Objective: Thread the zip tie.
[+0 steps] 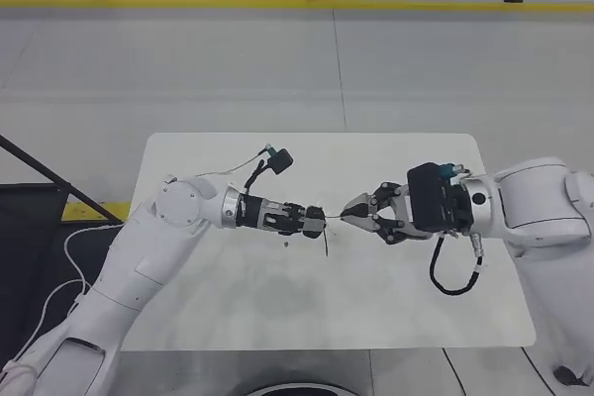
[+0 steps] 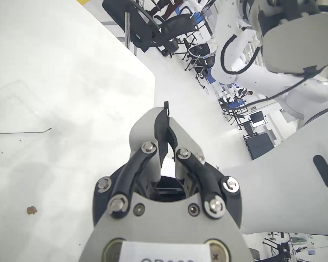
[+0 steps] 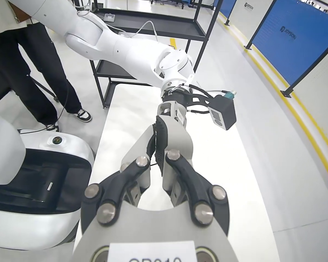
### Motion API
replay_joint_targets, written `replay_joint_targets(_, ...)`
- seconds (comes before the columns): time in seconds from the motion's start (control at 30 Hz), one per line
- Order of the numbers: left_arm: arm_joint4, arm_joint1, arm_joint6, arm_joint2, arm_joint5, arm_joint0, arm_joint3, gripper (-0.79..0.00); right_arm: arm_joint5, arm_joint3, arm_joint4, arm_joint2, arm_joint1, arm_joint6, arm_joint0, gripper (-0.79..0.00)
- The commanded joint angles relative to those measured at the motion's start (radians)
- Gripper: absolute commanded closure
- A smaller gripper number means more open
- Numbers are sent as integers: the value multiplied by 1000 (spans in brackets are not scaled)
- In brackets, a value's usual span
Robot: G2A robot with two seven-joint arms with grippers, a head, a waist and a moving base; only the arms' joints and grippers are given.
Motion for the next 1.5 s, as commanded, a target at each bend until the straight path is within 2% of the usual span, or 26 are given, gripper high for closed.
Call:
replay_joint_targets(0.0, 0, 0, 0, 0, 0, 0, 0, 0, 0, 16, 15, -14, 2, 19, 15, 0)
replay_joint_targets(0.37, 0, 0, 0, 0, 0, 0, 0, 0, 0, 64, 38, -60, 9, 35, 59, 0)
replay_joint_targets(1.47, 0, 0, 0, 0, 0, 0, 0, 0, 0, 107, -43, -118, 27, -79, 81, 0)
